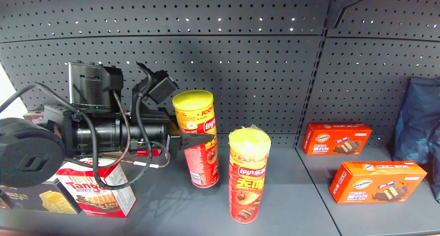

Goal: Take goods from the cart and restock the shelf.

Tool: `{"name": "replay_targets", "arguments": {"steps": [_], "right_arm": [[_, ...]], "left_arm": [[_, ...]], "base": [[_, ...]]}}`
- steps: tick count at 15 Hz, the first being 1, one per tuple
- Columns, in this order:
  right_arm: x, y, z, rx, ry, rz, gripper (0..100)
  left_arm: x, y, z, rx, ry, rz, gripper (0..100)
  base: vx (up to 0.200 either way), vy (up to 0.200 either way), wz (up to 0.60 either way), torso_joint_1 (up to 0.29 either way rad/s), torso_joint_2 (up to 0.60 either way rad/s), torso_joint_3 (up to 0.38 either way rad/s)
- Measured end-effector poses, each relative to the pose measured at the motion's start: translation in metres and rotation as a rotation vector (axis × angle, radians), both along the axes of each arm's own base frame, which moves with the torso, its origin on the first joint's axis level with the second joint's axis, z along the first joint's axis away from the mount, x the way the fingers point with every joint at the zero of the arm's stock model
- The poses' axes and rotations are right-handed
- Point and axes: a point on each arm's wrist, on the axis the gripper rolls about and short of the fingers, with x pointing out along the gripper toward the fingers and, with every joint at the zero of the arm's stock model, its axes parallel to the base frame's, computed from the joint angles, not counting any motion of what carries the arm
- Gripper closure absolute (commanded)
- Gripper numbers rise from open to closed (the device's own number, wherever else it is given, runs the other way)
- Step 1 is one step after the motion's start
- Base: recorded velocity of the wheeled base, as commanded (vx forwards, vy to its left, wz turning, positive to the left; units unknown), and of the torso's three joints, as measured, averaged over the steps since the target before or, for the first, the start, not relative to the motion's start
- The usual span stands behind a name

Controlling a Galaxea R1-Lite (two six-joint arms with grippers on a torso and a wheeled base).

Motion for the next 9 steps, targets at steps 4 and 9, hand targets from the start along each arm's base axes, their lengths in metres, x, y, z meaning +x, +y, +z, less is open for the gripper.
{"name": "replay_targets", "arguments": {"steps": [4, 9], "right_arm": [[0.0, 0.0, 0.0, 0.0, 0.0, 0.0, 0], [0.0, 0.0, 0.0, 0.0, 0.001, 0.0, 0]], "left_arm": [[0.023, -0.007, -0.013, 0.014, 0.034, 0.008, 100], [0.05, -0.016, -0.02, 0.013, 0.036, 0.009, 100]], "base": [[0.0, 0.0, 0.0, 0.0, 0.0, 0.0], [0.0, 0.0, 0.0, 0.0, 0.0, 0.0]]}}
